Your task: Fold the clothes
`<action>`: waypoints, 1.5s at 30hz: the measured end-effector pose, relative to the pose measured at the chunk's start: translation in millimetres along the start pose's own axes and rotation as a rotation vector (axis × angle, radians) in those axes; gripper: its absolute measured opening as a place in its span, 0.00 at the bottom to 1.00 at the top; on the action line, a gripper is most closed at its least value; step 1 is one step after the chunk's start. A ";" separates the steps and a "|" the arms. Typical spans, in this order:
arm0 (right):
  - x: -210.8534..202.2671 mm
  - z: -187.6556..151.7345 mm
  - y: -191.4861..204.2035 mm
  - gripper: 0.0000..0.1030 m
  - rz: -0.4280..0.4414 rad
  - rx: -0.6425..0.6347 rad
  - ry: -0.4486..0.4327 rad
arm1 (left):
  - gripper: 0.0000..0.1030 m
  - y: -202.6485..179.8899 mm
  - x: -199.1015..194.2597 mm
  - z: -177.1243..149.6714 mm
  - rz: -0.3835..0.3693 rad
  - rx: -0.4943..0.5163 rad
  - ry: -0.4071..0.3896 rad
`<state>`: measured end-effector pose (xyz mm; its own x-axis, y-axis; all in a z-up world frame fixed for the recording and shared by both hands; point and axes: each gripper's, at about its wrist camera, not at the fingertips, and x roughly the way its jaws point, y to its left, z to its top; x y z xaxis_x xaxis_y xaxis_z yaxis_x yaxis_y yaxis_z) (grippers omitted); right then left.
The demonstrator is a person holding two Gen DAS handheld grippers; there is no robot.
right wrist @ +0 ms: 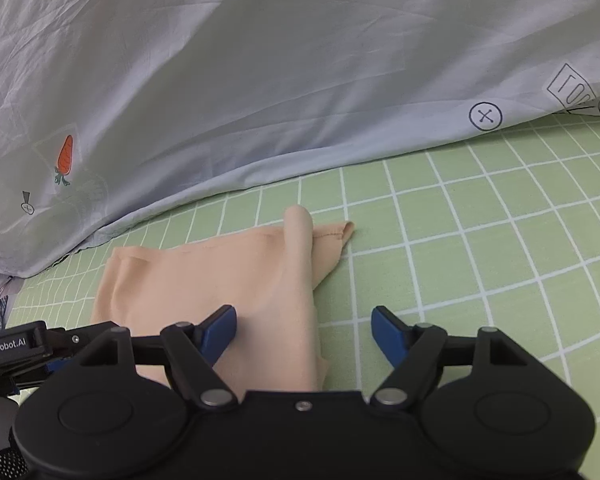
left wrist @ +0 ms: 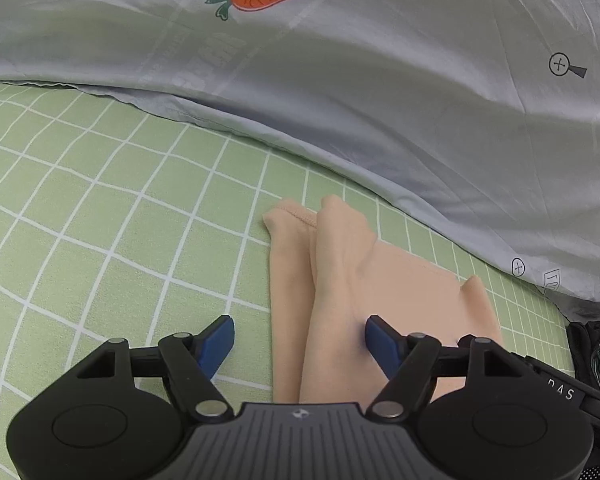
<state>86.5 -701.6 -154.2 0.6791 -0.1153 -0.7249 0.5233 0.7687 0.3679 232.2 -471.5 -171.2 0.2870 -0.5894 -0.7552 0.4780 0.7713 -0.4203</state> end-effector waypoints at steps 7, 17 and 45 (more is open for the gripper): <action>4.2 -5.1 12.3 0.44 0.050 -0.032 0.032 | 0.36 -3.8 5.7 -10.0 -0.111 -0.042 0.005; -59.2 -40.2 5.5 0.17 0.088 0.091 0.000 | 0.20 -22.8 -45.0 -50.5 -0.130 -0.032 0.014; -359.4 -140.6 -197.7 0.14 -0.322 0.171 -0.179 | 0.11 -316.4 -96.2 -240.5 -0.410 0.161 0.283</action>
<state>-333.3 -723.7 -48.3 0.5376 -0.4519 -0.7119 0.7915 0.5616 0.2413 -146.4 -601.0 -86.6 -0.1759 -0.7297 -0.6607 0.6322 0.4307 -0.6440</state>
